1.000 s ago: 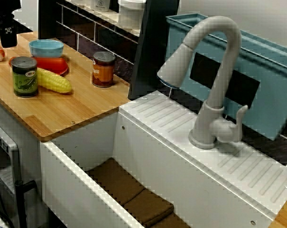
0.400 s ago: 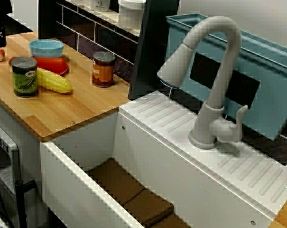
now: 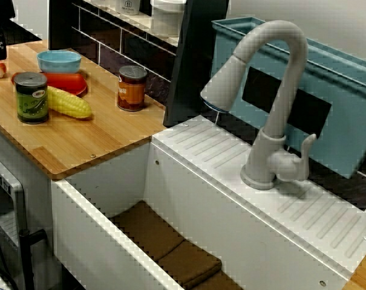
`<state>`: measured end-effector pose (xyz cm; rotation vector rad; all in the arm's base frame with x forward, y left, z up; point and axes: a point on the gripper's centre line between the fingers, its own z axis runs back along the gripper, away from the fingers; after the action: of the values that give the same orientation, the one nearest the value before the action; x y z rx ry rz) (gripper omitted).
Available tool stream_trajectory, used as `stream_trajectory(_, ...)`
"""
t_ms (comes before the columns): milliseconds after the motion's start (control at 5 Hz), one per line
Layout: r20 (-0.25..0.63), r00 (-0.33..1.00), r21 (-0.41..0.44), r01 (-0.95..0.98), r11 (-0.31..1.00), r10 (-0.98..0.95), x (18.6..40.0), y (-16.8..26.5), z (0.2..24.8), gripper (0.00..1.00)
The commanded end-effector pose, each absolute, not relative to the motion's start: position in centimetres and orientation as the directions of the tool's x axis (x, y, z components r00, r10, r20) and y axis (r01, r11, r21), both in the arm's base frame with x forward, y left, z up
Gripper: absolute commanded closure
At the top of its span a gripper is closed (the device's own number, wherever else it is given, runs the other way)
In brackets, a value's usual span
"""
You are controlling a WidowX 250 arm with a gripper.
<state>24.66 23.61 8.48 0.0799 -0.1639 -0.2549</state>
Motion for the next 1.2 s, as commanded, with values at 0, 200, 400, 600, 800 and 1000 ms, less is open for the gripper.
stream_trajectory(0, 0.168, 0.947, 0.168, 0.248, 0.954, -0.275, 24.9, 21.8, 9.1, 1.0)
stream_trajectory(200, 0.164, 0.948, 0.18, 0.243, 0.953, -0.273, 24.3, 20.8, 8.9, 1.0)
stream_trajectory(400, 0.161, 0.951, 0.18, 0.235, 0.955, -0.265, 24.3, 20.2, 8.6, 1.0)
stream_trajectory(600, 0.156, 0.955, 0.166, 0.228, 0.959, -0.254, 24.5, 20.0, 8.5, 1.0)
stream_trajectory(800, 0.154, 0.958, 0.161, 0.217, 0.963, -0.242, 24.8, 20.0, 8.2, 1.0)
stream_trajectory(1000, 0.153, 0.962, 0.147, 0.204, 0.968, -0.226, 25.1, 20.0, 8.1, 1.0)
